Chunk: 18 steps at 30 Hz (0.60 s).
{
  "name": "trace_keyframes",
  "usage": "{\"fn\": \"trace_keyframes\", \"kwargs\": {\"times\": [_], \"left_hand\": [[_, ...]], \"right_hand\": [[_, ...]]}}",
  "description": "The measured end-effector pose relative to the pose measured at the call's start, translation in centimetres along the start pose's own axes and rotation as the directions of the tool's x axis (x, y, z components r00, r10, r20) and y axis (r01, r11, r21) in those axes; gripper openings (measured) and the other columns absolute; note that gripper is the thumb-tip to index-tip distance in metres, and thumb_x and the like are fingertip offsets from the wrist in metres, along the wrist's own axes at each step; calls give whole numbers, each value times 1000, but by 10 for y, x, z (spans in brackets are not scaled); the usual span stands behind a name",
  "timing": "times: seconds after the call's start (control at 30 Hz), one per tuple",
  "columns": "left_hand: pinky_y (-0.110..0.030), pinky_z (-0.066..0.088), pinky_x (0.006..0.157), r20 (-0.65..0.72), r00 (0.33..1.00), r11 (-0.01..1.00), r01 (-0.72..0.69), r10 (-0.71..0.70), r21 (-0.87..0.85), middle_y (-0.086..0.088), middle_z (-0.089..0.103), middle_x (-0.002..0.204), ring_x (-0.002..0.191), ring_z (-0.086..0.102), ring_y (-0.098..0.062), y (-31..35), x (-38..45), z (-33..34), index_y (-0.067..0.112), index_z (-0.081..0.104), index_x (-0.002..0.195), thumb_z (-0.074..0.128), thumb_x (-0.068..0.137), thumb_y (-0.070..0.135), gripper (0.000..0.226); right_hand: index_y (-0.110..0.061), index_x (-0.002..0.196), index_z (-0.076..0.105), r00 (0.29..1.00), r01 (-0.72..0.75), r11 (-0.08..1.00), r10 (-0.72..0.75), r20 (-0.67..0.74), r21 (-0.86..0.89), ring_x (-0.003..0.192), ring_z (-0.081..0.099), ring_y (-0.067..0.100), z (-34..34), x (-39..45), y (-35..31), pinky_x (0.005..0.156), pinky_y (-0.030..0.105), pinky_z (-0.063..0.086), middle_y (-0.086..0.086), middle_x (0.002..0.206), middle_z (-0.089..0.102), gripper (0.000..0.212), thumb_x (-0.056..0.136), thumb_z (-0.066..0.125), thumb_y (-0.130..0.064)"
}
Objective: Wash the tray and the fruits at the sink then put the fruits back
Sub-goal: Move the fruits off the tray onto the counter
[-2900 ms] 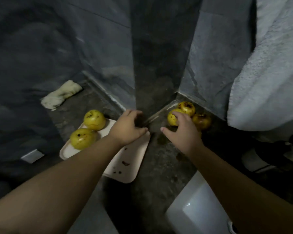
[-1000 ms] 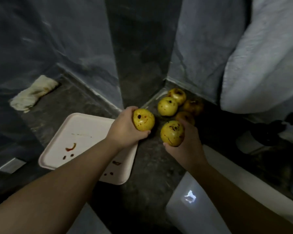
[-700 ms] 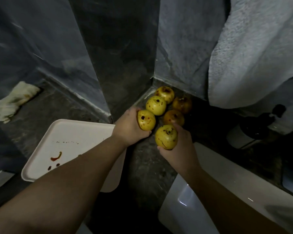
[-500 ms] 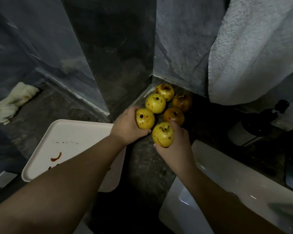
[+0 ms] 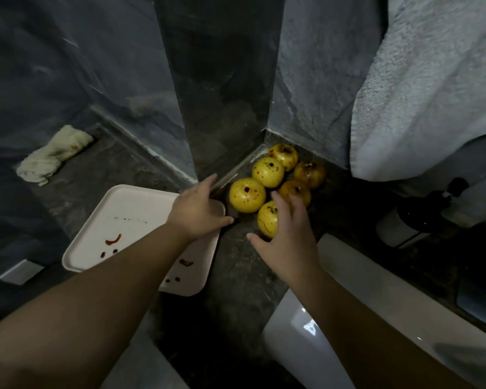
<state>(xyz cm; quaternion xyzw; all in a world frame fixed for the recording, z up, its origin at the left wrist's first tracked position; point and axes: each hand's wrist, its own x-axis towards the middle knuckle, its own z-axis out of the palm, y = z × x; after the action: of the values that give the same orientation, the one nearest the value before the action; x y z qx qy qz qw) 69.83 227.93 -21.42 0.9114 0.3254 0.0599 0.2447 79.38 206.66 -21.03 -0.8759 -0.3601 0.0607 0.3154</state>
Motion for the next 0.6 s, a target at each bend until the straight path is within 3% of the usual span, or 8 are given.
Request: {"fn": "trace_keyframes", "kwargs": {"times": [0.1, 0.2, 0.4, 0.6], "left_hand": [[-44, 43, 114, -32, 994, 994, 108, -108, 9, -4, 48, 158, 142, 46, -29, -30, -26, -24, 30, 28, 161, 78, 61, 76, 121], [-48, 42, 115, -61, 953, 955, 297, -296, 21, -2, 43, 160, 144, 43, -29, -70, -55, -48, 35, 26, 161, 69, 53, 88, 127], [-55, 28, 121, -15, 802, 799, 597, -598, 79, -7, 21, 169, 154, 20, -39, -139, -79, -79, 34, 19, 162, 66, 53, 95, 134], [-55, 32, 118, 9, 736, 736, 677, -677, -6, -8, 25, 167, 152, 23, -40, -158, -75, -76, 32, 19, 163, 69, 62, 89, 126]], "right_hand": [[-31, 150, 40, 989, 123, 992, -124, 87, 16, 149, 25, 26, 4, -3, -35, 112, 41, 38, 3, 163, 20, 80, 82, 77, -53], [-28, 149, 44, 964, 131, 991, -135, 229, 35, 142, 35, 24, 18, -4, -61, 114, 39, 37, 0, 155, 32, 80, 81, 78, -54], [-26, 155, 28, 891, -96, 994, 113, 440, -61, 130, 47, 31, 50, -4, -81, 104, 43, 44, 7, 137, 41, 102, 74, 78, -62], [-24, 157, 25, 866, -257, 964, 202, 458, 61, 129, 53, 27, 68, 4, -86, 99, 39, 47, 3, 140, 53, 105, 75, 83, -54]]}}
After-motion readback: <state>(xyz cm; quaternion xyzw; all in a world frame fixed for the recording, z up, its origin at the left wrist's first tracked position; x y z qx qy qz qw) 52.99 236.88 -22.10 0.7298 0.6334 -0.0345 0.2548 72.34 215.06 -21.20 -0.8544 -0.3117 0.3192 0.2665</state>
